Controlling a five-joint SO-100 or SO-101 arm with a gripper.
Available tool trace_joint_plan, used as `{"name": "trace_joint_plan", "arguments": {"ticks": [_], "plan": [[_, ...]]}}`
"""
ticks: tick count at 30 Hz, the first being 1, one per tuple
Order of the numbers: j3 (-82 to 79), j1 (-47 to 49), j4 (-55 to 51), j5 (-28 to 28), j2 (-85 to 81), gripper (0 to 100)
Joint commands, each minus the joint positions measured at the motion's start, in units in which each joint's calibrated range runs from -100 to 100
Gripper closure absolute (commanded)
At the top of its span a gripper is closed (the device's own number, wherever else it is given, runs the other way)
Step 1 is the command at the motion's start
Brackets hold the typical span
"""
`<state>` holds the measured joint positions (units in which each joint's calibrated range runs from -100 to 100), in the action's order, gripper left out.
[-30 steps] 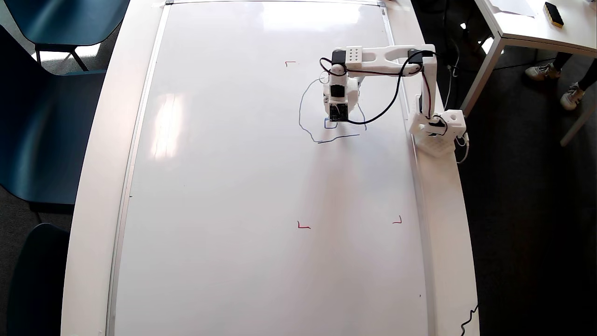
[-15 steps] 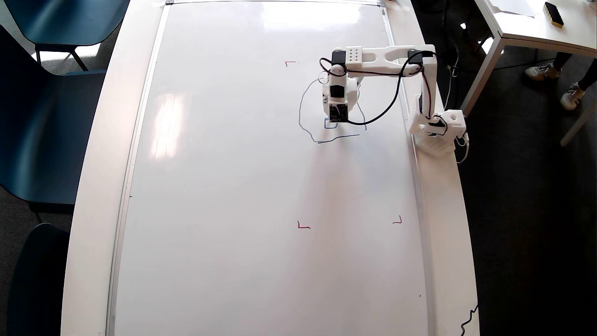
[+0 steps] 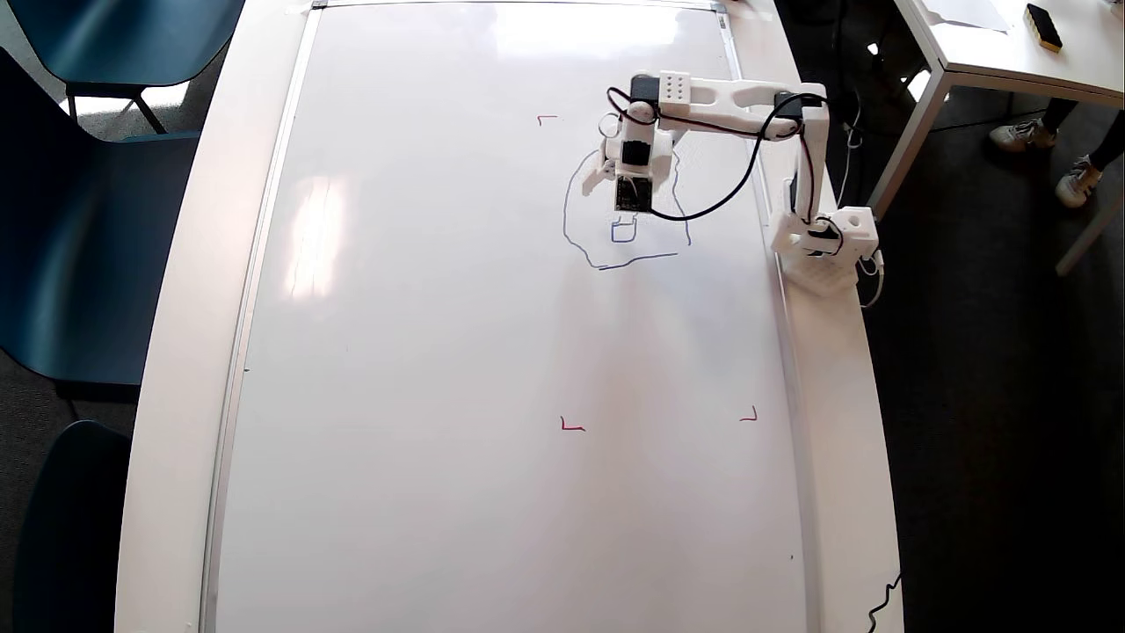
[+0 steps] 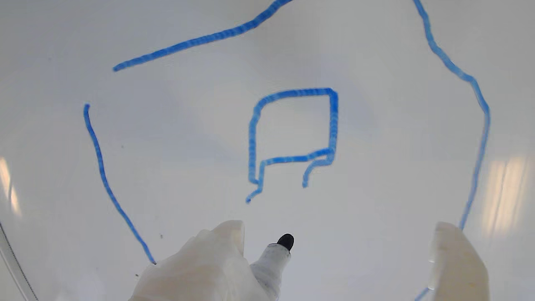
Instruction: Draw on a whiteboard a robot head using a pen attached to the gripper
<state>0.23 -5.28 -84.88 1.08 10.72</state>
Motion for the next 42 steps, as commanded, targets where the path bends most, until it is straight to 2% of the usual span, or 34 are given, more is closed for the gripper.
{"name": "trace_joint_plan", "arguments": {"ticks": [1,6,8,10,19,33,42], "plan": [[-1.5,-2.8,-2.3,1.5,-4.5,66],[-1.4,-5.8,-5.5,3.2,-4.7,68],[-0.3,-6.5,-6.4,3.5,-4.7,72],[2.0,-7.5,-6.7,3.5,-4.8,82],[5.1,-9.8,-8.2,3.5,-4.5,99],[12.1,-13.0,-7.8,4.2,2.7,99],[12.8,-10.4,-6.5,4.8,7.4,99]]}}
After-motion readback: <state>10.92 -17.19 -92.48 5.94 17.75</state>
